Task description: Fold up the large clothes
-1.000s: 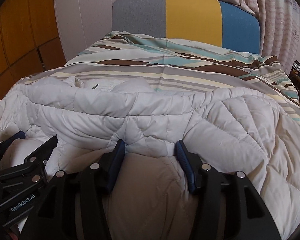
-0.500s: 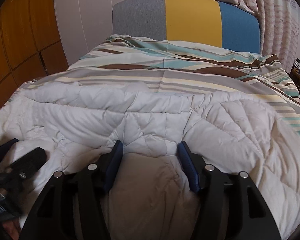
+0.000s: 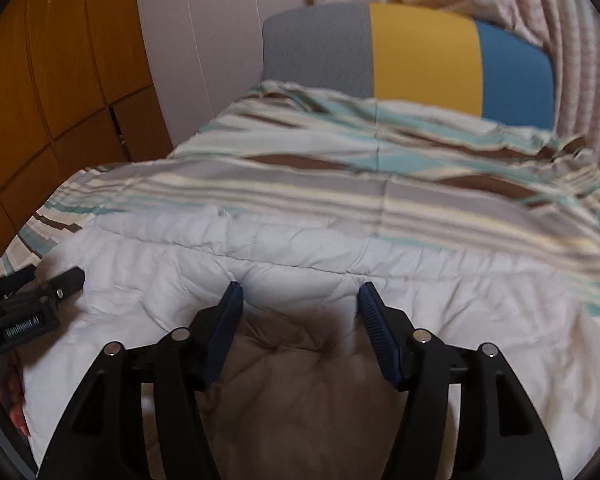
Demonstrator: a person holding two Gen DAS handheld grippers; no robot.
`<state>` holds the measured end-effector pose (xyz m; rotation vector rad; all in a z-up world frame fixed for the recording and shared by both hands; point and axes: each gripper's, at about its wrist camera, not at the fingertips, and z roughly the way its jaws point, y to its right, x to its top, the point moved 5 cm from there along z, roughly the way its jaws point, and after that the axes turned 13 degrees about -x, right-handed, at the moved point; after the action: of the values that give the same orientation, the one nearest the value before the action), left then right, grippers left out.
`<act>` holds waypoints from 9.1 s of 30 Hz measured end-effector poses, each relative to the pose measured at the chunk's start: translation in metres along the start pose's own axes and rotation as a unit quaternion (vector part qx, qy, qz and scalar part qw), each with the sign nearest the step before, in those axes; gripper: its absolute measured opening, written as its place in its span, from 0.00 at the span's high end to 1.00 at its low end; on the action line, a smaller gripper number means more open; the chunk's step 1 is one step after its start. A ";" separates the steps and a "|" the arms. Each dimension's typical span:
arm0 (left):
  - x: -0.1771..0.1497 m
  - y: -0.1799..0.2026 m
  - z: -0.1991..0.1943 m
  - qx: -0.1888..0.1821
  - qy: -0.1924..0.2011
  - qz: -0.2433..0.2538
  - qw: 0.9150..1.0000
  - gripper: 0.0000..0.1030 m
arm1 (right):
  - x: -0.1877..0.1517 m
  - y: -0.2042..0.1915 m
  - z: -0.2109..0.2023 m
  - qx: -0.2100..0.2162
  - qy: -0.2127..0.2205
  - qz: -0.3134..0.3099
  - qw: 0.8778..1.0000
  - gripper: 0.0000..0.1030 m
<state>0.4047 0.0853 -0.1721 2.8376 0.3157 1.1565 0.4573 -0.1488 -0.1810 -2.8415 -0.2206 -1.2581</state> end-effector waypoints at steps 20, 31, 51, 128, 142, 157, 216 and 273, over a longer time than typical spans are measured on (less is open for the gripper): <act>-0.029 0.000 -0.040 -0.017 0.023 -0.001 1.000 0.03 | -0.018 0.009 -0.022 -0.033 0.006 0.011 0.999 0.30; -0.078 -0.019 -0.094 -0.041 0.060 -0.022 0.997 0.03 | -0.054 0.023 -0.080 -0.039 0.006 0.022 0.999 0.30; -0.170 -0.063 -0.146 -0.139 0.051 -0.147 0.978 0.16 | -0.132 0.040 -0.147 -0.005 0.006 0.064 0.998 0.57; -0.097 0.274 -0.207 -0.253 0.182 0.267 0.912 0.76 | -0.218 0.237 -0.202 -0.247 -0.032 0.193 0.949 0.49; -0.157 0.341 -0.166 -0.269 0.108 0.354 0.889 0.67 | -0.223 0.260 -0.206 -0.258 -0.041 0.221 0.940 0.47; -0.198 0.347 -0.151 -0.316 0.083 0.365 0.872 0.43 | -0.216 0.261 -0.213 -0.239 -0.025 0.232 0.943 0.47; -0.074 0.281 -0.079 -0.272 0.007 0.141 0.952 0.25 | -0.187 0.255 -0.225 -0.165 -0.028 0.244 0.955 0.48; -0.045 0.333 0.007 -0.228 -0.017 0.156 0.961 0.09 | -0.068 0.267 -0.018 -0.153 -0.056 0.168 0.972 0.51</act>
<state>0.4335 -0.2497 -0.1636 2.5398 -0.3700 1.0539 0.4356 -0.4226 -0.2102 -3.0220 0.4768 -1.1451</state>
